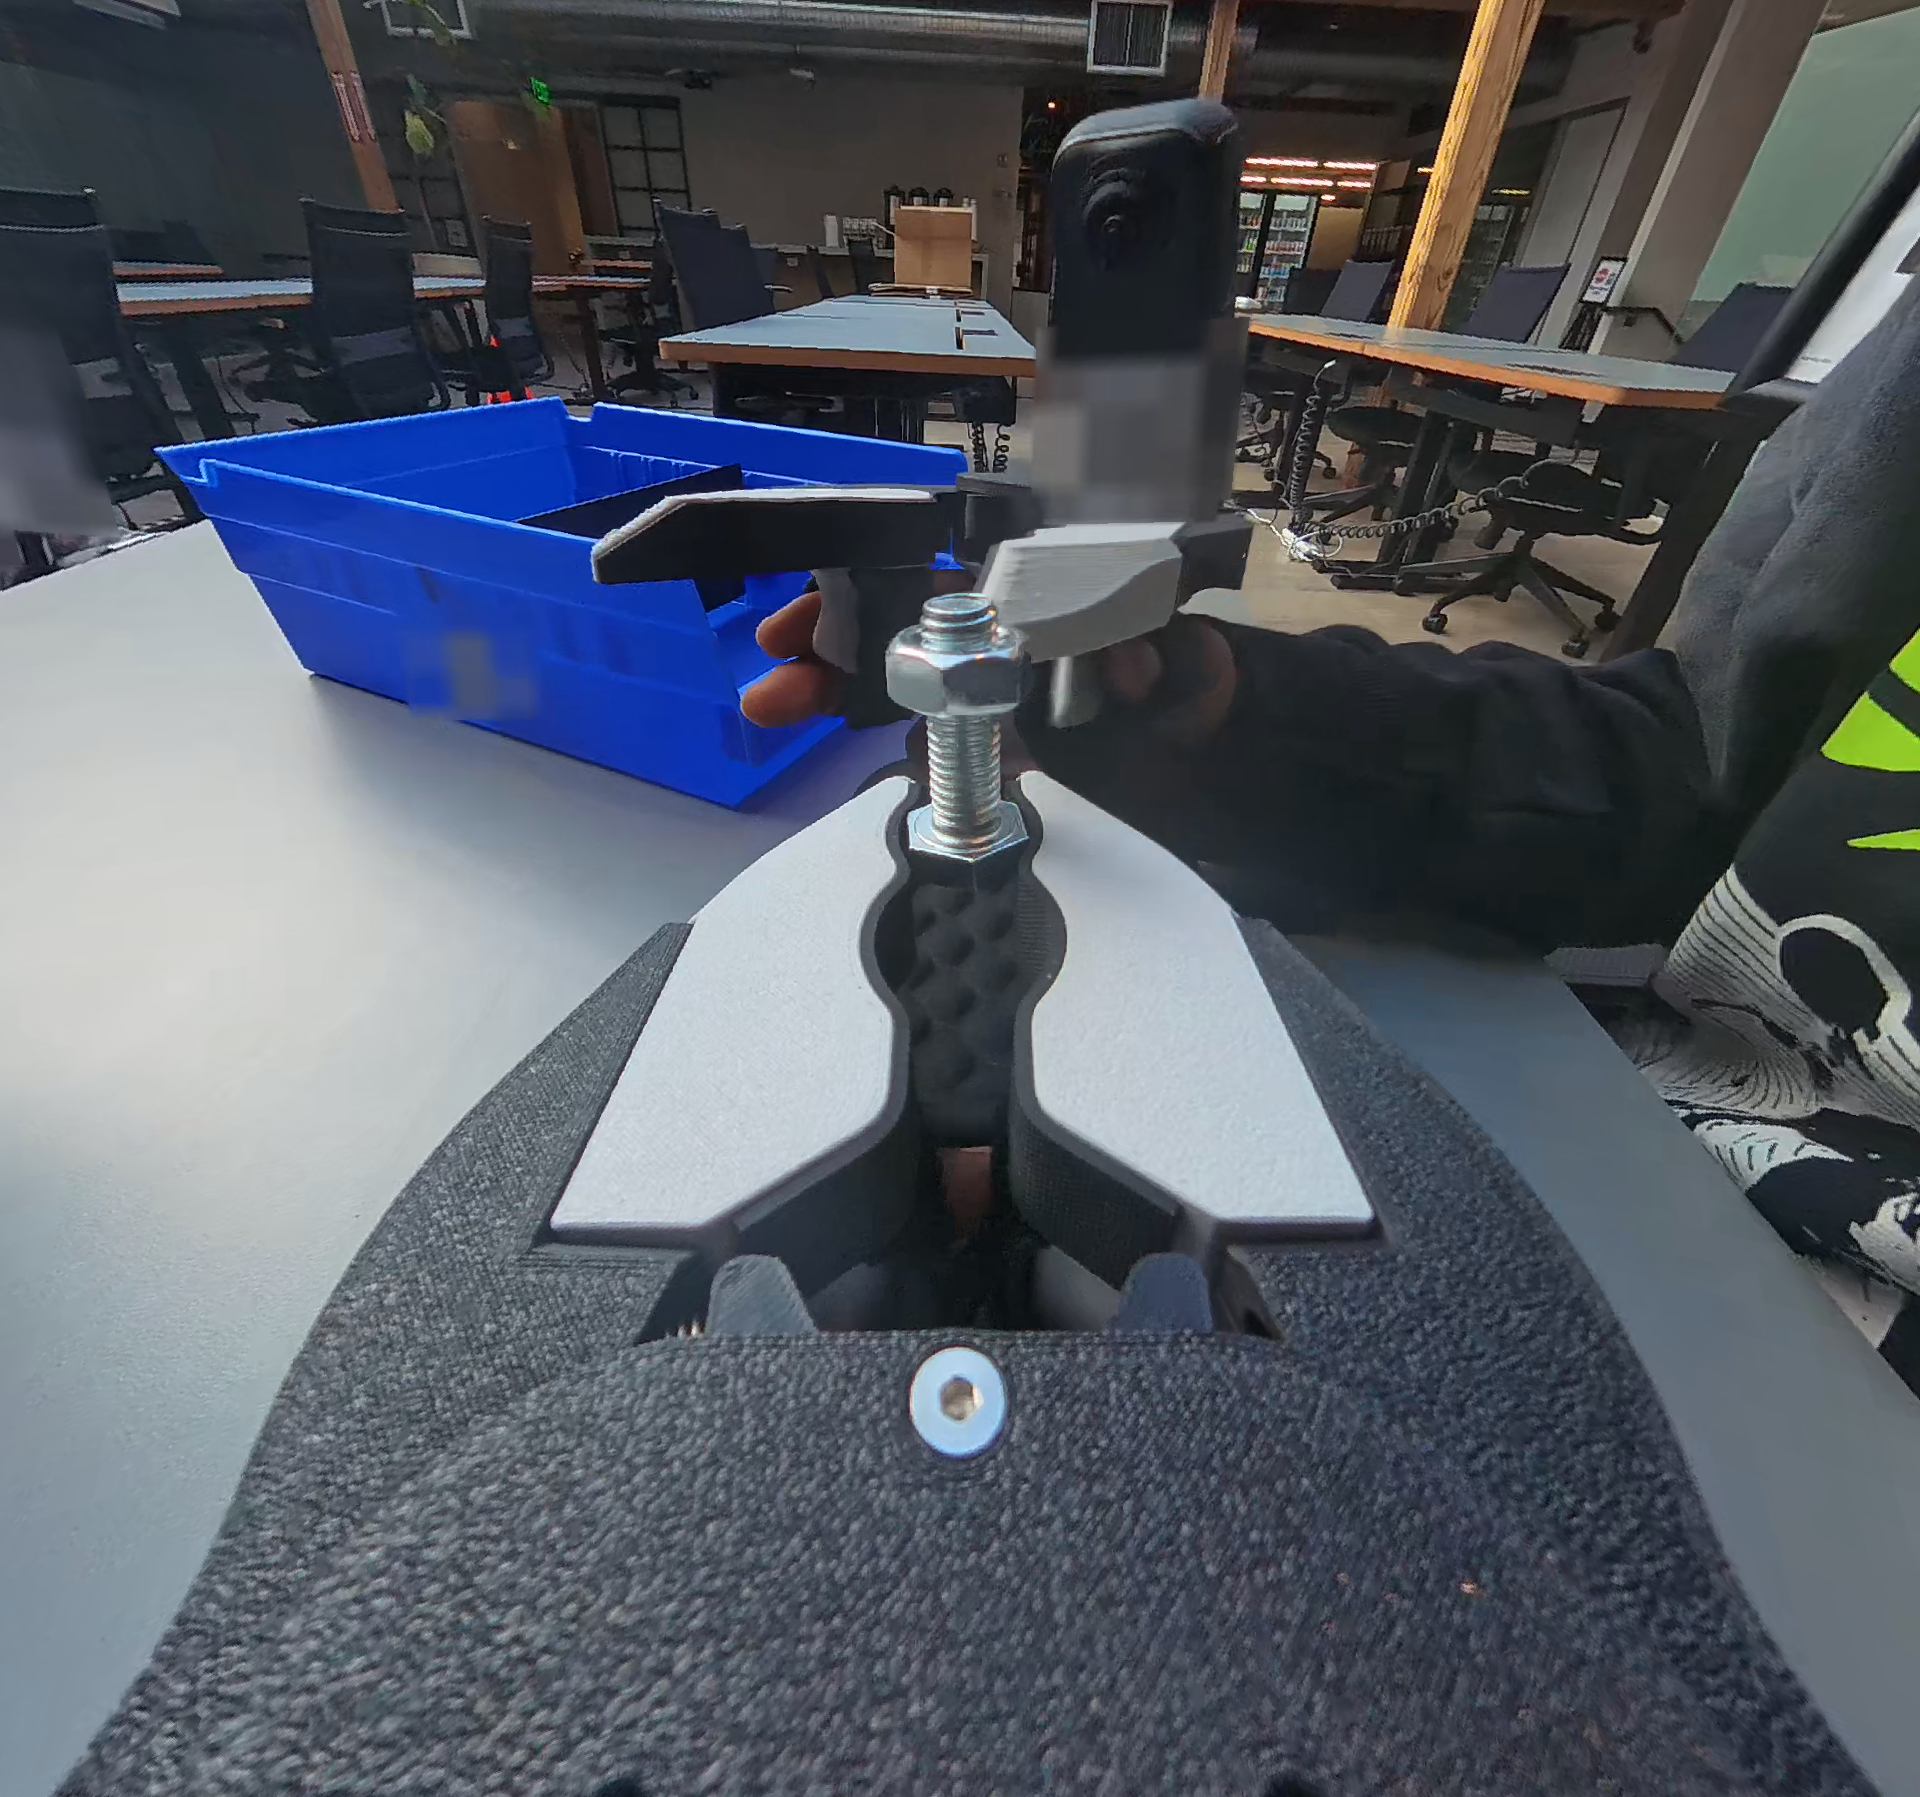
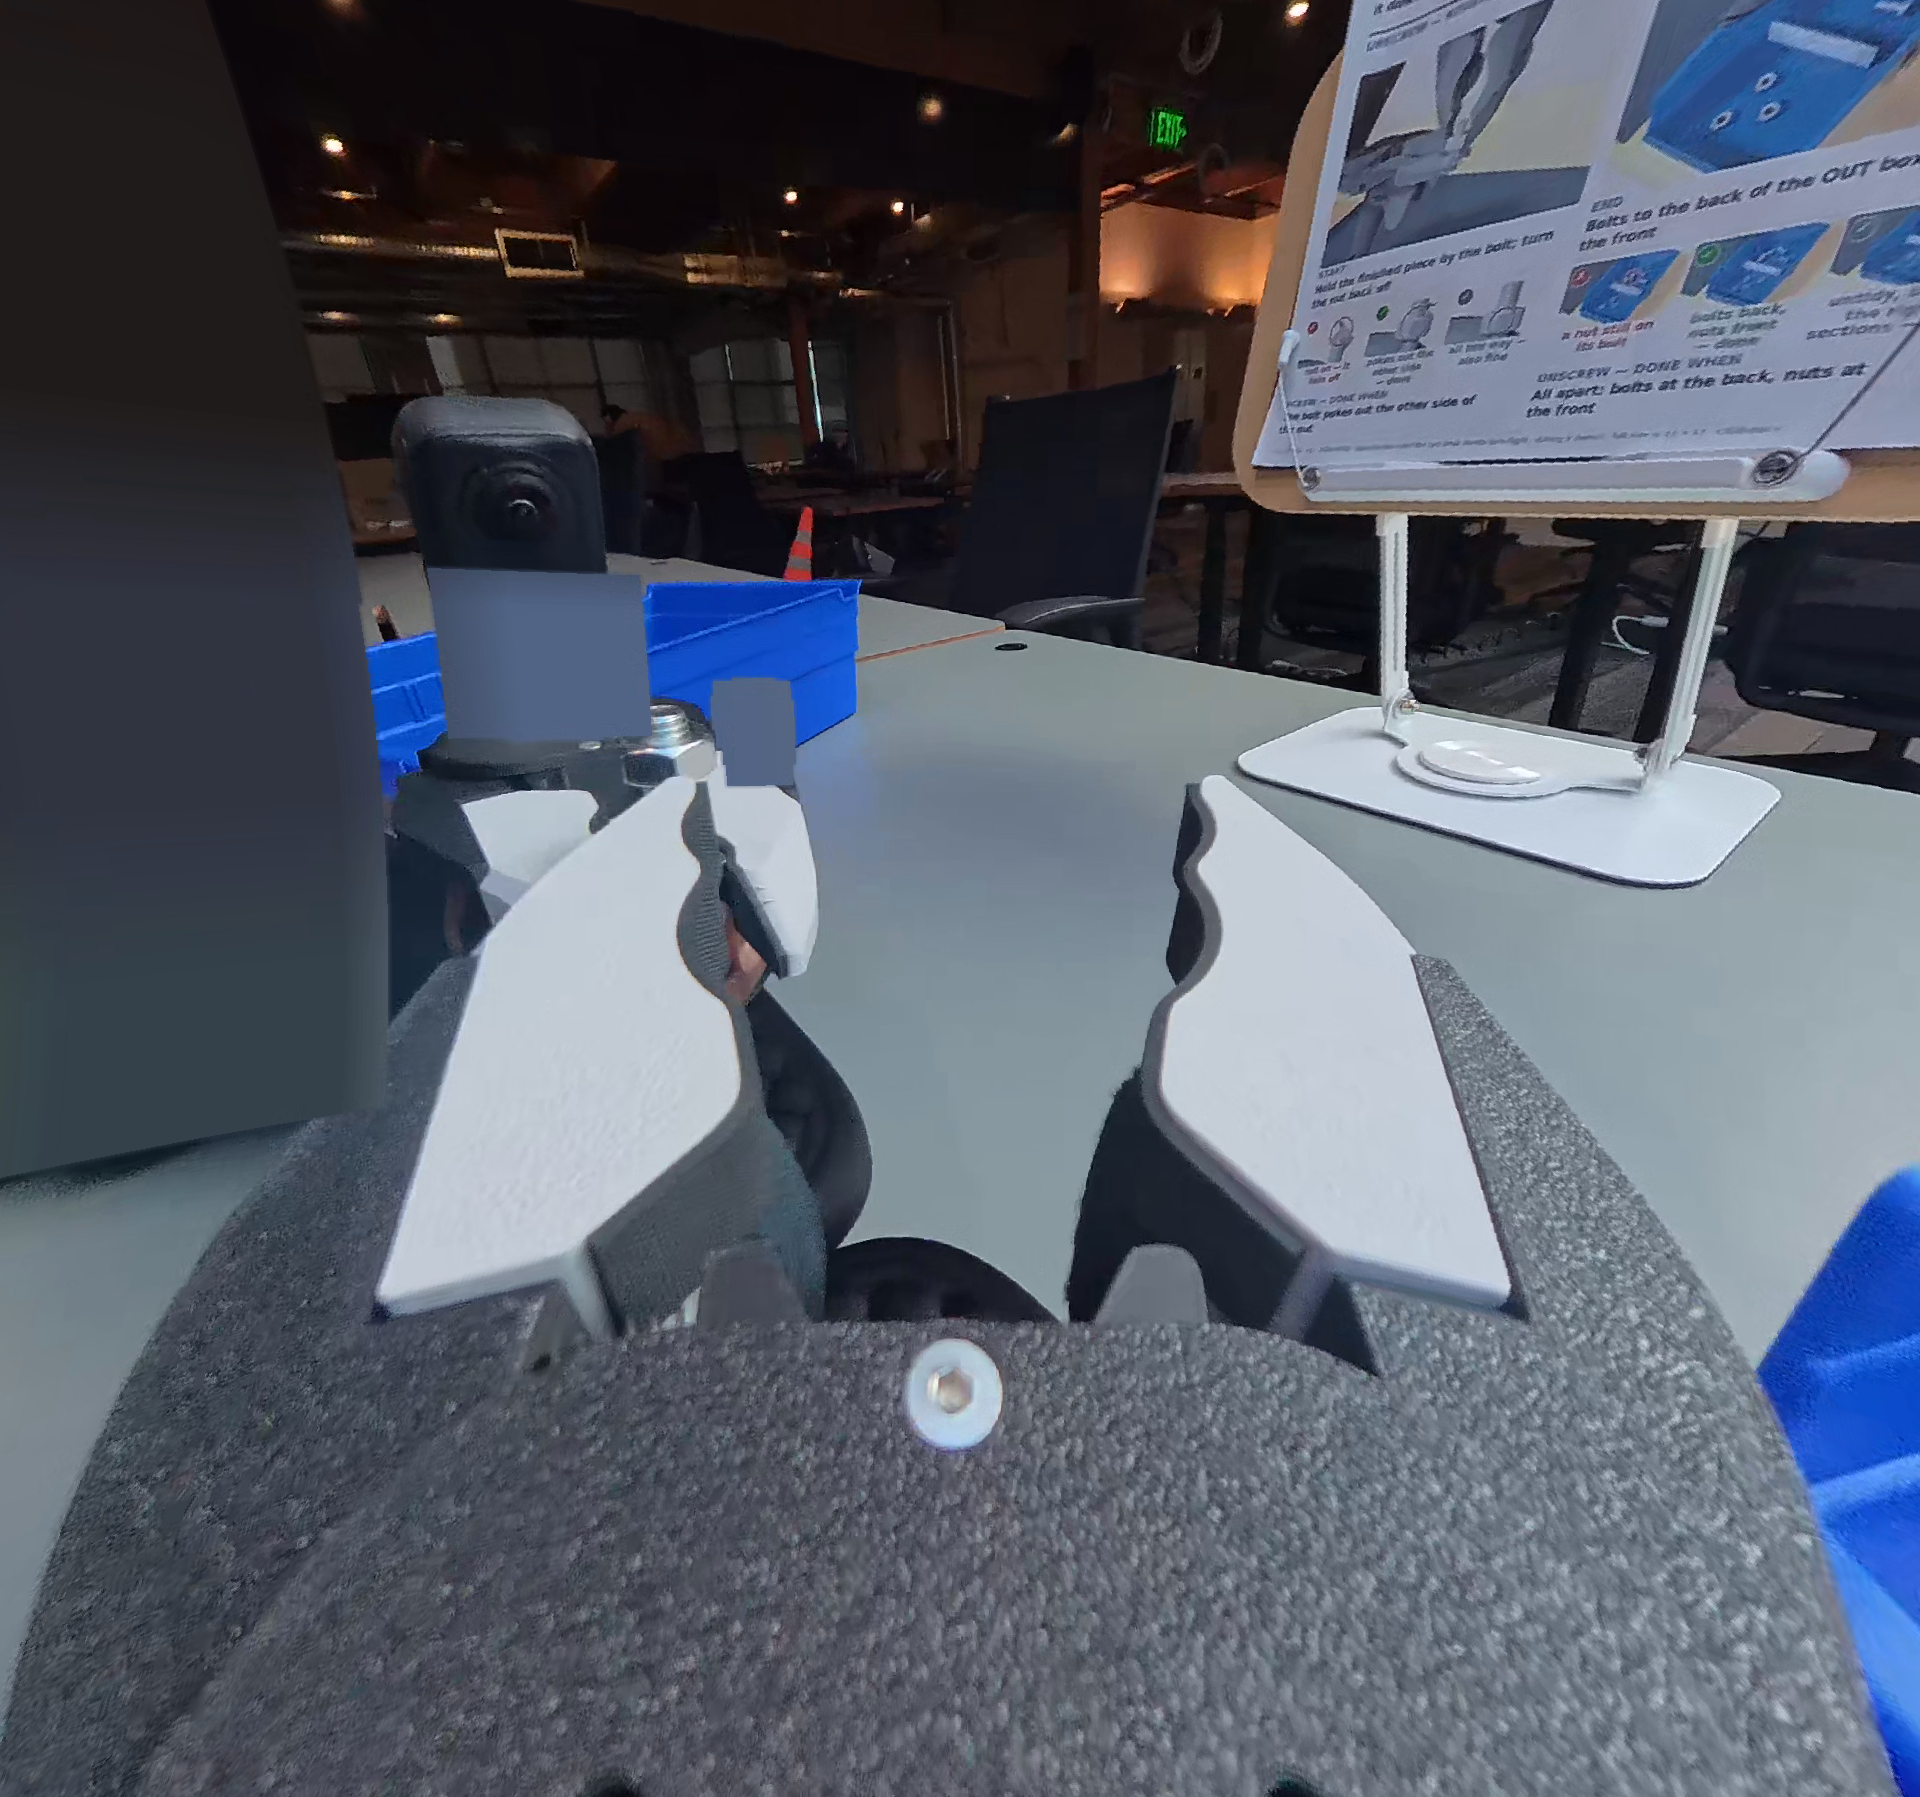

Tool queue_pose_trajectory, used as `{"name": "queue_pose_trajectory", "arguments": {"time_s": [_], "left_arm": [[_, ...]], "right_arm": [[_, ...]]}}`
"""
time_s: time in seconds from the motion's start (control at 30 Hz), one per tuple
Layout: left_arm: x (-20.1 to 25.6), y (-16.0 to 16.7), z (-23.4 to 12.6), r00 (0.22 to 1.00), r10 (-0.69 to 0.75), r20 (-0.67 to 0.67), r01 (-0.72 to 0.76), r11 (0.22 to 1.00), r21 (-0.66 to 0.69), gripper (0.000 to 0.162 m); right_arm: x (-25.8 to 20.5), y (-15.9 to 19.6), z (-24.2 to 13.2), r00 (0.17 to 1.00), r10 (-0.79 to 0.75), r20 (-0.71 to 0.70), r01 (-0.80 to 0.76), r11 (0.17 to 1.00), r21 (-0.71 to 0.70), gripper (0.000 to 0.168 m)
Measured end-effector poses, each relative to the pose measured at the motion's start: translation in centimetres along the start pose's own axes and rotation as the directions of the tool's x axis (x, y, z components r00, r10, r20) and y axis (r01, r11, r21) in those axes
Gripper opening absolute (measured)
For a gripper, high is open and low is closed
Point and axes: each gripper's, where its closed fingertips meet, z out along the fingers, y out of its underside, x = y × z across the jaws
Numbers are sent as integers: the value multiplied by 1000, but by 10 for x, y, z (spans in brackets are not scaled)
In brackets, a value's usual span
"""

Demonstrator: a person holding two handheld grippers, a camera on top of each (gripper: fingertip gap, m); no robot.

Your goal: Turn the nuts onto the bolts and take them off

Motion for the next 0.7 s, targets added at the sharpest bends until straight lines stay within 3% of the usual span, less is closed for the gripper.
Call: {"name": "queue_pose_trajectory", "arguments": {"time_s": [0.1, 0.23, 0.43, 0.7], "left_arm": [[-1, -1, -1, 1000, -17, -2, 17, 1000, 11, 14], [-1, -1, -1, 1000, -14, 1, 14, 1000, 13, 14], [-4, 0, 0, 1000, -24, 19, 24, 1000, 1, 14], [-3, 4, 3, 999, 10, 31, -9, 999, -33, 14]], "right_arm": [[0, -11, -6, 998, 65, 28, -67, 995, 75, 85], [-10, -15, -4, 998, 26, 55, -32, 995, 94, 90], [-30, -6, 16, 991, 38, 129, -42, 999, 29, 109], [-30, 3, 28, 997, -19, 73, 22, 999, -40, 117]]}}
